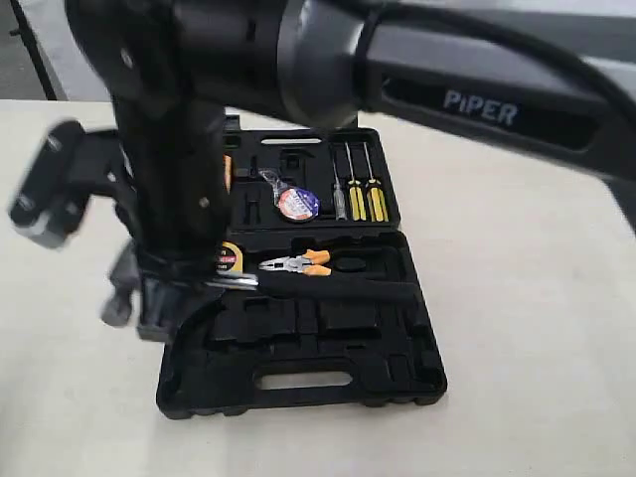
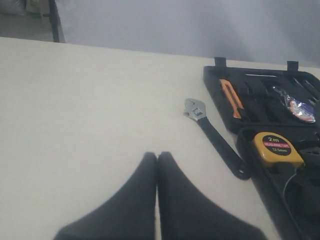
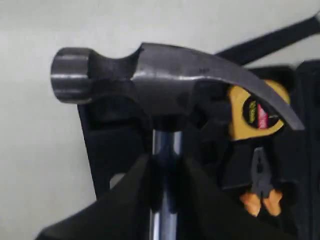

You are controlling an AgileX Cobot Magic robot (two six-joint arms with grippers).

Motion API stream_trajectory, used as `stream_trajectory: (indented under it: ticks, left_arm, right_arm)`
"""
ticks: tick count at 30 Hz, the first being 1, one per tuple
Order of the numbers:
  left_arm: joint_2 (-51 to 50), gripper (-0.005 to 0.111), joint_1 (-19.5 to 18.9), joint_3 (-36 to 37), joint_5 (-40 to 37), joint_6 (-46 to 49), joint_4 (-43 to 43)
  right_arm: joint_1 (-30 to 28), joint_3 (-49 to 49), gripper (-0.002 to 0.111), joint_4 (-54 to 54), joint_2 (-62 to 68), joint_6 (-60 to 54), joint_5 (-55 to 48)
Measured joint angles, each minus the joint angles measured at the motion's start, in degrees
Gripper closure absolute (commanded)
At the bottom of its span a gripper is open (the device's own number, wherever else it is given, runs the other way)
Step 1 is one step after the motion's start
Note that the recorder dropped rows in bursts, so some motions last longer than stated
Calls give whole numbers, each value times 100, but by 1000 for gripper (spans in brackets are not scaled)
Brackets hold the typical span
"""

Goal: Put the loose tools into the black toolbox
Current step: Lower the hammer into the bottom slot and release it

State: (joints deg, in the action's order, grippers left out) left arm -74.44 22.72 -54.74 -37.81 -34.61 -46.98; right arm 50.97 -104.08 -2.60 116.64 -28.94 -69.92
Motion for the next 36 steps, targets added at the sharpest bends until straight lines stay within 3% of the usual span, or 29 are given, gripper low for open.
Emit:
stream_trajectory:
  ticks: [7, 19, 20, 23, 30, 32, 34, 36]
  left_arm:
    - [0, 105, 0, 0, 0, 0, 0]
    - [0, 105, 0, 0, 0, 0, 0]
    - [0, 105, 0, 0, 0, 0, 0]
    - [0, 105, 0, 0, 0, 0, 0]
    - [0, 105, 0, 0, 0, 0, 0]
    - [0, 105, 0, 0, 0, 0, 0]
    - [0, 105, 0, 0, 0, 0, 0]
    - [0, 105, 0, 0, 0, 0, 0]
  right_arm:
    - [-117, 1154, 109, -153, 112, -503, 426]
    - [-117, 1258, 107, -153, 365, -654, 1034]
    - [-117, 1258, 105, -153, 402, -654, 1062]
    - [-117, 1258, 84, -153, 415, -654, 1167]
    - [-117, 1258, 69, -166, 415, -654, 1232]
    - [-117, 1231, 77, -166, 415, -641, 1101]
    - [-117, 986, 107, -177, 415, -248, 625]
    - [-162, 680, 109, -217, 415, 360, 197]
